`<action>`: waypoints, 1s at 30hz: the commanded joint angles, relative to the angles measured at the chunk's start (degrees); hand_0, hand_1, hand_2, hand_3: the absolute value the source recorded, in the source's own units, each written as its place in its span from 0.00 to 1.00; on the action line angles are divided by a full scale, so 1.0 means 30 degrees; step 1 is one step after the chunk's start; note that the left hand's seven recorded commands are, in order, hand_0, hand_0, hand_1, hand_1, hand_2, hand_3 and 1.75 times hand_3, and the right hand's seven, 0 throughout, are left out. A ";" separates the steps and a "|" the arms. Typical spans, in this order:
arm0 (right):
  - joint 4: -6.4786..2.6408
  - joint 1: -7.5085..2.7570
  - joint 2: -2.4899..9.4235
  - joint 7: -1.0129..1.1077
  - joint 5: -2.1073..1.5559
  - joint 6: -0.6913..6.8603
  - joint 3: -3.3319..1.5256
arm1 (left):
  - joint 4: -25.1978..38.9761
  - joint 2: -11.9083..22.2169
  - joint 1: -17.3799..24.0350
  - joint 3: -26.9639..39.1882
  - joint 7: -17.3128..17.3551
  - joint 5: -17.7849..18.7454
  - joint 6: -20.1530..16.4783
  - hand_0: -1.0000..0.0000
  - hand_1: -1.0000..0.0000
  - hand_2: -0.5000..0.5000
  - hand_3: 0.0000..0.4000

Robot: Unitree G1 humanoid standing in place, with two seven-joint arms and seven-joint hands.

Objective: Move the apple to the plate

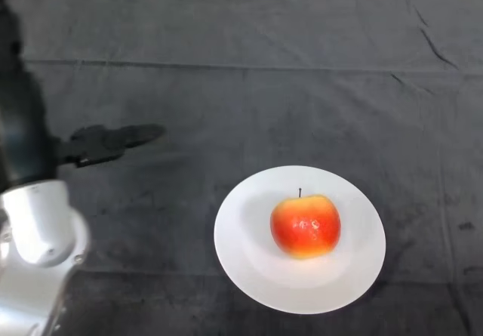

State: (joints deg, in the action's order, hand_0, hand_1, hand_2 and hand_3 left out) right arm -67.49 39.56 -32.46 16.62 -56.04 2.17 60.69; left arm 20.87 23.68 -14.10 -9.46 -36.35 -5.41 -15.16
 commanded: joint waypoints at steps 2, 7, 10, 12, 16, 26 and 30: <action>0.0046 0.0265 -0.0440 0.0005 -0.0373 -0.0026 0.0043 | 0.1456 0.1178 0.1092 0.1509 -0.0213 0.0168 0.0663 1.00 1.00 0.50 0.00; 0.0060 0.0261 -0.0434 -0.0003 -0.0372 -0.0024 0.0040 | 0.2346 0.1468 0.2297 0.3621 -0.0026 0.0675 0.0807 1.00 1.00 0.50 0.00; 0.0066 0.0259 -0.0432 -0.0007 -0.0372 -0.0023 0.0039 | 0.2674 0.1529 0.2883 0.4754 0.0030 0.0872 0.0927 1.00 1.00 0.50 0.00; 0.0069 0.0258 -0.0431 -0.0009 -0.0372 -0.0022 0.0038 | 0.2789 0.1518 0.3244 0.5399 0.0033 0.0940 0.1067 1.00 1.00 0.50 0.00; 0.0074 0.0257 -0.0429 -0.0012 -0.0372 -0.0021 0.0038 | 0.3030 0.1503 0.3977 0.6714 0.0108 0.1124 0.1307 1.00 1.00 0.50 0.00; 0.0076 0.0257 -0.0430 -0.0016 -0.0374 -0.0019 0.0039 | 0.3381 0.1405 0.5536 0.9908 0.0440 0.1656 0.1898 1.00 1.00 0.50 0.00; 0.0073 0.0258 -0.0431 -0.0016 -0.0375 -0.0018 0.0040 | 0.3288 0.1289 0.5959 1.0895 0.0515 0.1775 0.2177 1.00 1.00 0.50 0.00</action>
State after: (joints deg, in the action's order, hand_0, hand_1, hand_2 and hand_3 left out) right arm -67.49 39.56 -32.46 16.62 -56.04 2.17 60.68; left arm 27.20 25.32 1.98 22.24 -35.19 -0.28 -10.00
